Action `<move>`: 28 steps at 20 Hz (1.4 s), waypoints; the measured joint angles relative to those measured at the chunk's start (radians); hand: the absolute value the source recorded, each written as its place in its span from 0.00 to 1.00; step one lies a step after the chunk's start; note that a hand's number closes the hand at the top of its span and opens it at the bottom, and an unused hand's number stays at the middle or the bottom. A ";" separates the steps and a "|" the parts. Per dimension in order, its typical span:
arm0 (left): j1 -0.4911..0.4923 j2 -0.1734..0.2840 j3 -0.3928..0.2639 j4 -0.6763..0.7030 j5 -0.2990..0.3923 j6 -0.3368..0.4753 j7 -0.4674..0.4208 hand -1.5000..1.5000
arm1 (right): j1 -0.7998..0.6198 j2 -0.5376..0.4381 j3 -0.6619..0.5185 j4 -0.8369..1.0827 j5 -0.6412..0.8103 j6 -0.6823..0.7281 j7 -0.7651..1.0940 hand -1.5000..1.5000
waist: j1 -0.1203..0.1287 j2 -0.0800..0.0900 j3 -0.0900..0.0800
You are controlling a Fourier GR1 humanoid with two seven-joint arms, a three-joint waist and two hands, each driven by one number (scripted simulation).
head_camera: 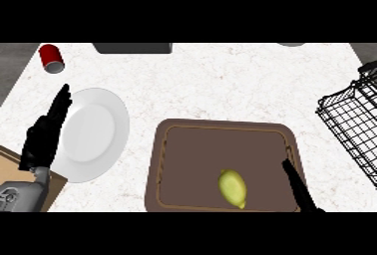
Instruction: Pick the lemon from the tray and place it in the tiered basket
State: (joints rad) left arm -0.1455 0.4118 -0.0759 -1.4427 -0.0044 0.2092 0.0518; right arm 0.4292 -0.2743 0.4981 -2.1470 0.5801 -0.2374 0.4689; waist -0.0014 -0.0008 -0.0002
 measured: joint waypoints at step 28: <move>-0.007 -0.102 0.101 -0.003 -0.115 -0.098 0.012 0.50 | -0.064 0.101 0.088 0.209 0.204 -0.099 0.055 0.00 | -0.001 0.001 0.000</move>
State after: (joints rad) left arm -0.1523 0.3098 0.0247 -1.4454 -0.1193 0.1115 0.0641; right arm 0.3657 -0.1735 0.5862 -1.9384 0.7846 -0.3361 0.5242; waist -0.0027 -0.0003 0.0001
